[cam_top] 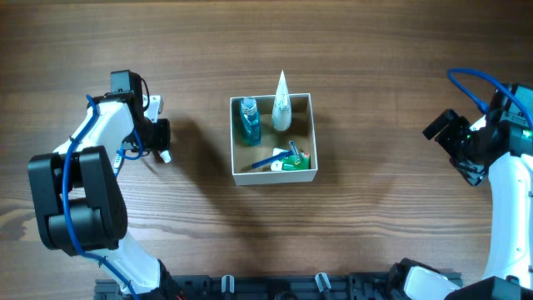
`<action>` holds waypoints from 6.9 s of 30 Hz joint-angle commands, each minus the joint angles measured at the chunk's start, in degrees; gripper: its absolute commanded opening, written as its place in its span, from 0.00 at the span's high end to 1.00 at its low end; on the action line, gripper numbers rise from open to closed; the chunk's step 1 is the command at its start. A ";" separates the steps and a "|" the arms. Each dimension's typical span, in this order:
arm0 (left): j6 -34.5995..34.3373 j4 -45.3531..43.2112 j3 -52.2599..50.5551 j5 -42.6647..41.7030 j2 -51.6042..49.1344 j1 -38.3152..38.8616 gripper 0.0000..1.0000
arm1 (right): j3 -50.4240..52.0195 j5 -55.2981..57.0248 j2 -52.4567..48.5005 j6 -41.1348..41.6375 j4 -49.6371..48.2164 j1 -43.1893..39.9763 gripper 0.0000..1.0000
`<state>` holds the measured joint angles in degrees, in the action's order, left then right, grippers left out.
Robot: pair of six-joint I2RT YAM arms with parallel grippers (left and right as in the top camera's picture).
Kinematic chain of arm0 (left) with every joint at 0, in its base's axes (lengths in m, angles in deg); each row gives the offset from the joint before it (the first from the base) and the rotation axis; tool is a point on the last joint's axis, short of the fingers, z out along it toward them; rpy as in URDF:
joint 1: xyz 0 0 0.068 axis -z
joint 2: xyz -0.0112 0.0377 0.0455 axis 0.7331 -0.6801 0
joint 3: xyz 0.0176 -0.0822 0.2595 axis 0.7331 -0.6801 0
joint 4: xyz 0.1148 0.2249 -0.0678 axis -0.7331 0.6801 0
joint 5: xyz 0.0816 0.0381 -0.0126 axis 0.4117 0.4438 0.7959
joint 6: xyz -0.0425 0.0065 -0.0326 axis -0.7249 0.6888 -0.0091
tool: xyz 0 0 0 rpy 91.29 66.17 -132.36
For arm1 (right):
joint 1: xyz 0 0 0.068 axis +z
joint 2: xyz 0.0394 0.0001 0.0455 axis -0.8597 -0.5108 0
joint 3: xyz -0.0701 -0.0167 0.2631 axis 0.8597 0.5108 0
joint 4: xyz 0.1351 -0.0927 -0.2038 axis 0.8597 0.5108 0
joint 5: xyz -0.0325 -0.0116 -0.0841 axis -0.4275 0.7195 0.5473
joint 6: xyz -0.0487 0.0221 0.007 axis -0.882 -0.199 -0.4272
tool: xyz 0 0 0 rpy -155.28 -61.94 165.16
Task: Pack container
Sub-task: 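Move the left gripper to the teal toothpaste tube and grasp it, then carry the toothpaste tube over the box and release it inside, then move the left gripper to the blue toothbrush and grasp it, then carry the toothbrush into the box and release it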
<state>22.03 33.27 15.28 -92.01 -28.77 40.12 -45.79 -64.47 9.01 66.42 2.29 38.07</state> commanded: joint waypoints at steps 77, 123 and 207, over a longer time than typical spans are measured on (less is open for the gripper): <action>14.62 11.72 10.69 2.91 14.69 45.99 0.39 | 0.28 -0.87 0.26 -0.79 -0.55 -0.09 0.00; -2.14 12.44 8.00 5.31 -5.14 -8.41 0.06 | 0.28 -0.68 0.26 -3.78 0.07 -0.09 0.00; -2.03 21.24 20.79 -14.27 8.46 -2.86 0.96 | 0.28 -0.68 0.26 -3.76 0.52 -0.09 0.00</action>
<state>17.86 54.38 33.93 -99.31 -29.82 32.43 -45.79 -64.47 9.01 63.18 3.12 38.07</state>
